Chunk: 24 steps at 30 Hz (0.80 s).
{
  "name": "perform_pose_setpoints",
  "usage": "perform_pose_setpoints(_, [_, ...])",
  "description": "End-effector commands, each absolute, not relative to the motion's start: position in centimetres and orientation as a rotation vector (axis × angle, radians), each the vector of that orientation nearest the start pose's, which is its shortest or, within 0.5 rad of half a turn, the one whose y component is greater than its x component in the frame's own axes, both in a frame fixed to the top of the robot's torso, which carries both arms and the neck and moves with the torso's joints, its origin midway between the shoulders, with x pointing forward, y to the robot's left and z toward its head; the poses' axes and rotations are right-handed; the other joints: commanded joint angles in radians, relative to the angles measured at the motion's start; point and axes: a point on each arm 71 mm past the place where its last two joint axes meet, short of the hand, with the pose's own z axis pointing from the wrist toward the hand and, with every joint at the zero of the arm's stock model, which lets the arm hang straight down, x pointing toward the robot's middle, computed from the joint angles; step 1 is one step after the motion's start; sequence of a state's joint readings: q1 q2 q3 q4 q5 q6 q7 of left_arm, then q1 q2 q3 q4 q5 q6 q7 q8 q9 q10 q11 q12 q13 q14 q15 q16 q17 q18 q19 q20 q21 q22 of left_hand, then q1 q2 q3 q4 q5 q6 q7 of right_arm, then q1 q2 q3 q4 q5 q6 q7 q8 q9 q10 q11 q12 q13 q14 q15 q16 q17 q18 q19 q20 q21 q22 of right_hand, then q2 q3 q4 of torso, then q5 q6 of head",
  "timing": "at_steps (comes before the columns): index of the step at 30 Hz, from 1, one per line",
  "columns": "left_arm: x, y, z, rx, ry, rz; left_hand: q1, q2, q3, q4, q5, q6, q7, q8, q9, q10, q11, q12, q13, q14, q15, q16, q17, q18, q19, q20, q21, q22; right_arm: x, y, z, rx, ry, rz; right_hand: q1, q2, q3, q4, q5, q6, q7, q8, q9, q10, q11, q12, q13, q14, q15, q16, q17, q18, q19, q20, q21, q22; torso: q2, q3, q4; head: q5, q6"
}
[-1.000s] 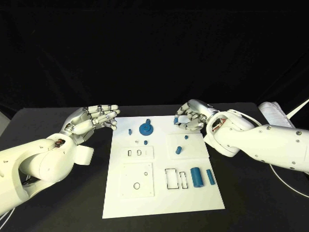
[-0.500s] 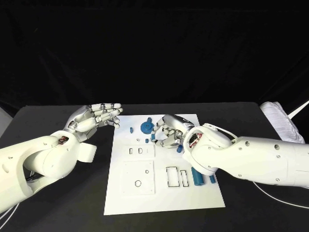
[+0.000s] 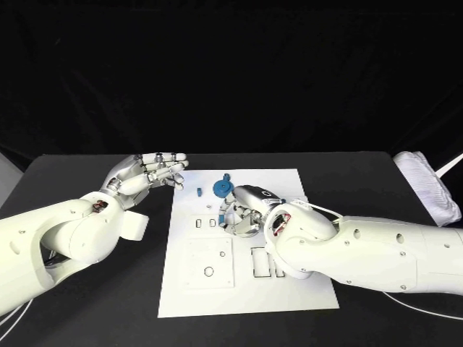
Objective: Assemble the parts on the task board
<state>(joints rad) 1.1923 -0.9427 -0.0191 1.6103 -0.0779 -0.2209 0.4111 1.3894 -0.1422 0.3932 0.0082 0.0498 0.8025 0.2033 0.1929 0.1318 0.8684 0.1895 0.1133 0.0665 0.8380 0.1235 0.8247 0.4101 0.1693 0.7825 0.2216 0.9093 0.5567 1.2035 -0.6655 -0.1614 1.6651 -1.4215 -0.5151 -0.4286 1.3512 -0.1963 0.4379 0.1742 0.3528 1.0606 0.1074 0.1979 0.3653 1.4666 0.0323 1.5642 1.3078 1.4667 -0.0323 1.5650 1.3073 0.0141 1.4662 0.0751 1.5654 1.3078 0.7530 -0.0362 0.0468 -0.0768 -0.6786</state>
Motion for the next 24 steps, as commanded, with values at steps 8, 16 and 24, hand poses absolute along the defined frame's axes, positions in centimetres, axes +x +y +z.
perform_pose_setpoints(8, [47.02, 22.36, -16.31, -0.982, 1.455, -1.648, -0.009, 0.000, 0.001, 0.003, 0.001, 0.004, 0.009, 0.007, 0.001, 0.000, 0.000, 0.007, 0.000, -0.003, 0.002, 0.005, -0.001, 0.014, -0.005, -0.001, 0.004, 0.001, 43.26, -8.60, -21.36, -0.056, 1.690, 0.663, -0.011, 0.000, 0.005, 0.002, 0.004, 0.002, -0.005, 0.039, 0.034, 0.104, -0.007, 0.007, 0.263, 0.104, -0.008, 0.006, 0.263, -0.014, 0.105, -0.009, 0.005, 0.263, 0.001, -0.0002, 0.0007, 0.006, -0.008])
perform_pose_setpoints(16, [46.99, 22.47, -16.30, -0.983, 1.455, -1.646, -0.009, 0.000, 0.001, 0.003, 0.001, 0.004, 0.009, 0.007, 0.001, 0.000, 0.000, 0.007, 0.000, -0.003, 0.002, 0.005, -0.001, 0.014, -0.005, -0.001, 0.004, 0.001, 43.37, -8.52, -21.70, -0.062, 1.691, 0.648, -0.021, -0.006, 0.003, 0.003, 0.003, -0.001, -0.005, 0.041, 0.035, 0.104, -0.008, 0.007, 0.263, 0.104, -0.009, 0.006, 0.263, -0.014, 0.105, -0.009, 0.005, 0.263, 0.001, -0.0002, 0.0001, 0.009, -0.008])
perform_pose_setpoints(24, [46.97, 22.48, -16.29, -0.983, 1.455, -1.646, -0.009, 0.000, 0.001, 0.003, 0.001, 0.004, 0.009, 0.007, 0.001, 0.000, 0.000, 0.007, 0.000, -0.003, 0.002, 0.005, -0.001, 0.014, -0.005, -0.001, 0.004, 0.001, 43.46, -8.33, -21.79, -0.072, 1.687, 0.639, -0.027, -0.010, 0.002, 0.004, 0.002, -0.003, -0.005, 0.042, 0.035, 0.104, -0.008, 0.007, 0.263, 0.104, -0.009, 0.006, 0.263, -0.014, 0.105, -0.009, 0.005, 0.263, 0.001, 0.0004, -0.0006, 0.009, -0.008])
